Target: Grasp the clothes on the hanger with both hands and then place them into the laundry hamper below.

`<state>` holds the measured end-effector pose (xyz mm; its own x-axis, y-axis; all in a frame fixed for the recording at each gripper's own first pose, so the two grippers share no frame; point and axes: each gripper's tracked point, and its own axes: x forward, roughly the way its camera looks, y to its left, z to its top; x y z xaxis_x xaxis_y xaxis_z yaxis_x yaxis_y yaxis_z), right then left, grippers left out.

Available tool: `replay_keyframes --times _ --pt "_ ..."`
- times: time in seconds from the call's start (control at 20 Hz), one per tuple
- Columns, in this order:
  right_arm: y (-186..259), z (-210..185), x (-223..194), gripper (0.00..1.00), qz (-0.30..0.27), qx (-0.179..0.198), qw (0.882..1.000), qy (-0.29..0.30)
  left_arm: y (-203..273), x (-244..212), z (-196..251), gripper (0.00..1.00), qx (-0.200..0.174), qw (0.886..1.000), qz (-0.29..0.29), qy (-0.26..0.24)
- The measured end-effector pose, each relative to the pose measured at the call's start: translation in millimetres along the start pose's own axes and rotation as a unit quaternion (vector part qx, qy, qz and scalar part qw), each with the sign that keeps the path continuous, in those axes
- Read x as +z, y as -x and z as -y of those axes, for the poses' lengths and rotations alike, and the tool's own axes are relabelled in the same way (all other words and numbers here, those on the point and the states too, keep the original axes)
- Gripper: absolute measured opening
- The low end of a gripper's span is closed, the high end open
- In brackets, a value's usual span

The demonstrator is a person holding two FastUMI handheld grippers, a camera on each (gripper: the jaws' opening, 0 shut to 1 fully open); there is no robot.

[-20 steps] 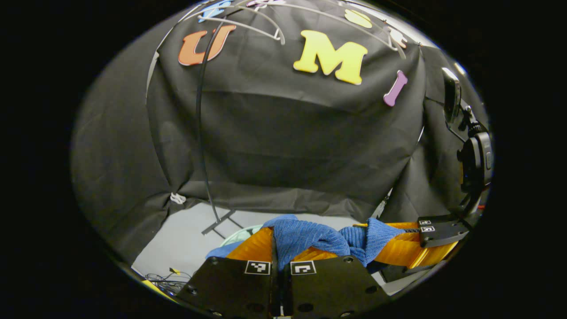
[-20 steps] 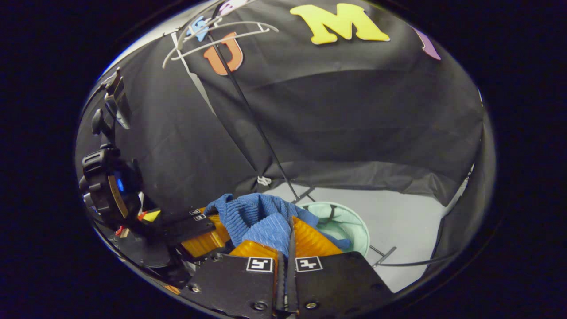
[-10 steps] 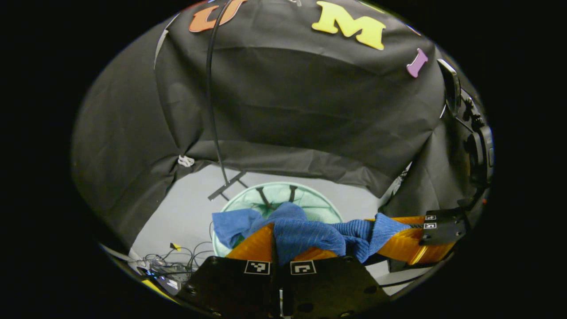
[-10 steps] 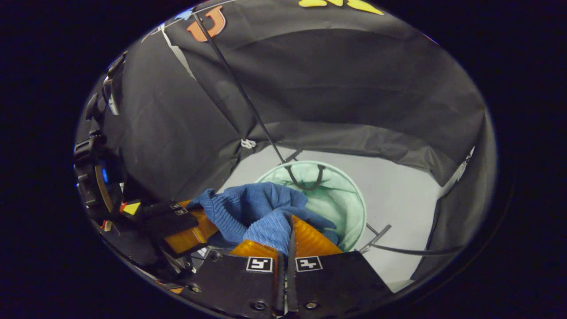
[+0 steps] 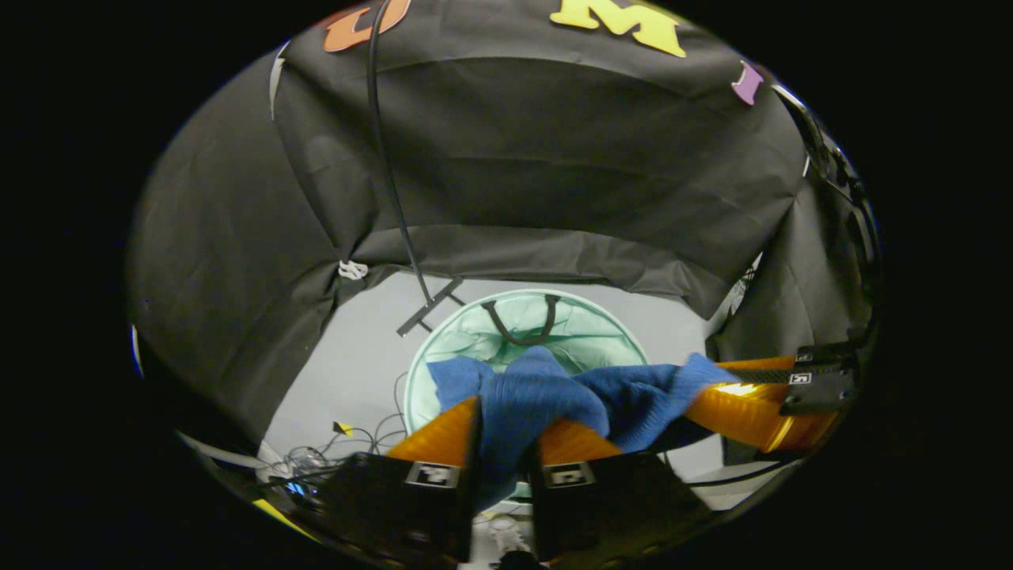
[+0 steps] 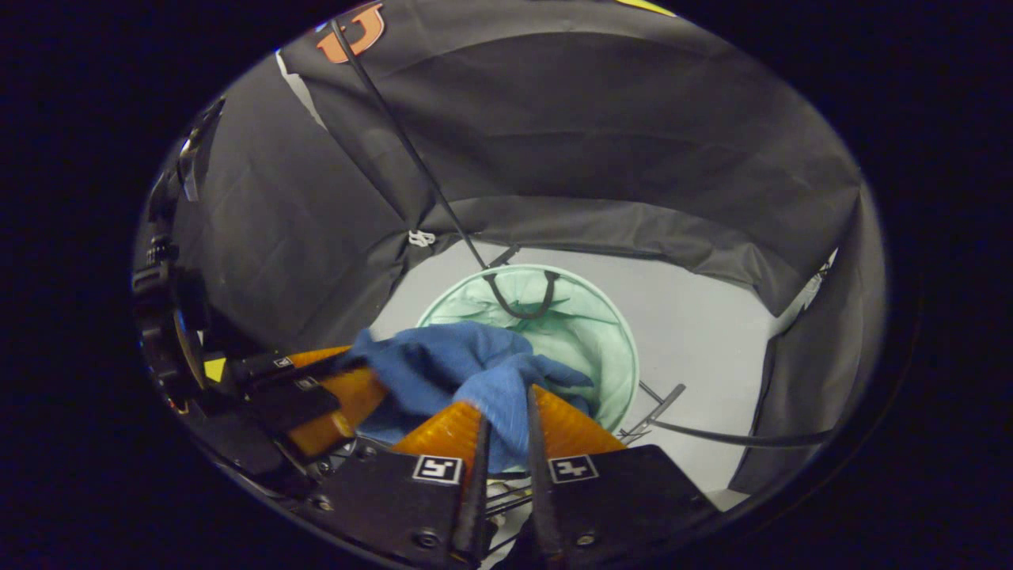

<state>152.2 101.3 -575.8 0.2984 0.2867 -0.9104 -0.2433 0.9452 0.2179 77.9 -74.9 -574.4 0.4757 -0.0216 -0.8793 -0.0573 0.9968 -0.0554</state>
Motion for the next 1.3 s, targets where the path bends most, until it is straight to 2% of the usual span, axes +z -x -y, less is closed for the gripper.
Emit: replay_keyframes --times 0.05,0.1,0.15,0.25,0.45,0.5,0.55,0.75,0.95,1.05,1.2,1.25,1.3 --pt "2.7 1.3 5.5 0.41 0.006 -0.003 1.0 0.003 -2.9 -6.7 -1.5 0.75 0.006 1.0 0.001 -0.007" --pt "4.7 4.5 8.6 0.48 0.012 -0.01 1.0 0.008 5.3 -0.6 -2.8 1.0 0.01 1.0 0.002 -0.011" --pt "6.0 5.5 5.8 0.54 0.015 -0.016 1.0 0.012 5.5 -3.0 -4.1 0.96 0.011 1.0 0.001 -0.014" --pt "8.4 7.0 4.7 0.66 0.014 -0.023 1.0 0.015 7.3 -9.5 -6.1 0.96 0.012 1.0 -0.002 -0.013" --pt "12.6 3.4 -9.4 0.7 0.007 -0.022 1.0 0.006 16.1 -13.1 -3.2 0.96 0.006 1.0 -0.003 -0.002" --pt "15.4 4.0 -12.2 0.7 0.006 -0.027 1.0 0.009 18.1 -13.3 -3.7 1.0 0.005 1.0 -0.001 -0.002" --pt "17.7 4.0 -13.0 0.7 0.008 -0.029 0.999 0.011 19.4 -14.3 -4.9 0.96 0.005 1.0 0.002 -0.003" --pt "32.5 -4.1 -7.4 0.71 0.03 -0.039 0.998 0.028 40.4 -6.0 -9.7 0.96 0.002 1.0 0.027 -0.004" --pt "83.9 -15.4 14.8 0.78 0.096 -0.058 0.993 0.043 83.2 15.4 -24.5 0.96 0.002 0.997 0.074 0.0" --pt "114.7 -28.9 27.3 0.75 0.137 -0.064 0.988 0.044 109.2 29.5 -33.8 0.96 0.002 0.995 0.104 0.001" --pt "164.1 -46.3 46.6 0.76 0.205 -0.063 0.976 0.039 155.8 53.4 -48.9 0.96 0.002 0.987 0.159 -0.004" --pt "189.5 -55.8 49.0 0.76 0.225 -0.063 0.972 0.038 170.8 60.8 -53.8 1.0 0.004 0.984 0.177 -0.004" --pt "212.5 -63.3 54.9 0.77 0.247 -0.064 0.966 0.037 187.3 67.4 -60.0 0.96 0.006 0.981 0.194 -0.003"
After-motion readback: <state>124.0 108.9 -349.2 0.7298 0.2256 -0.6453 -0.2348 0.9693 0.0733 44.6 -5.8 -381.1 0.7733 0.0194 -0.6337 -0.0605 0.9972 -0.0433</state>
